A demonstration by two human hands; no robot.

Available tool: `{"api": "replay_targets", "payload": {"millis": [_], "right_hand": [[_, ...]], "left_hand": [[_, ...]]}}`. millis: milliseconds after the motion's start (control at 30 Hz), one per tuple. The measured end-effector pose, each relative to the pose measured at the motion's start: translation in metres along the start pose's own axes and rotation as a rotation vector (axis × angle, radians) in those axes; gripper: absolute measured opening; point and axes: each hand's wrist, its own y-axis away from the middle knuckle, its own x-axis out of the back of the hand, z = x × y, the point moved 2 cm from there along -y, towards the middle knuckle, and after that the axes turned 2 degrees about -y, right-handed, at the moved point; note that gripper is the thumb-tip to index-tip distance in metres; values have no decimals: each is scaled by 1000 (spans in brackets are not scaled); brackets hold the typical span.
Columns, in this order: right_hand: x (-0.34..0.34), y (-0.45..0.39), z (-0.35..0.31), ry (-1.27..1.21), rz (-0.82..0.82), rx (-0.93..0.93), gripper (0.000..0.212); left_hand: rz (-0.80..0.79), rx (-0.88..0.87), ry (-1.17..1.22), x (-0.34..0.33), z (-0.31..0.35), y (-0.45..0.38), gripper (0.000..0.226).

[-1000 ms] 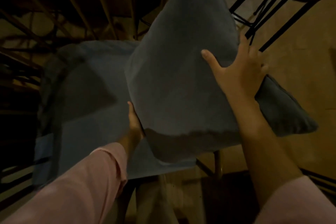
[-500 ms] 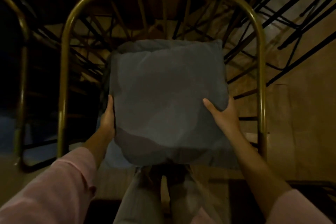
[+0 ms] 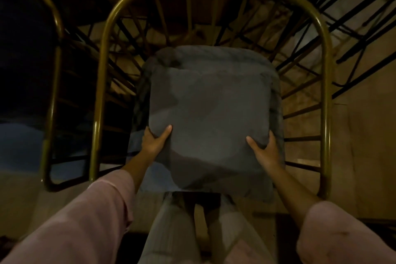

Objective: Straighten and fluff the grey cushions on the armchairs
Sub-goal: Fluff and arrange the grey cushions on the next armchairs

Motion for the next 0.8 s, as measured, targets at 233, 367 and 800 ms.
{"api": "replay_targets", "payload": {"millis": [233, 367, 800], "right_hand": [[-9, 36, -94, 253, 38, 160, 91], [-32, 63, -187, 249, -87, 372, 83], [-171, 269, -462, 329, -553, 962, 64]], "left_hand": [[86, -127, 31, 45, 49, 51, 77], [211, -338, 2, 116, 108, 97, 53], [553, -804, 116, 413, 230, 199, 55]]}}
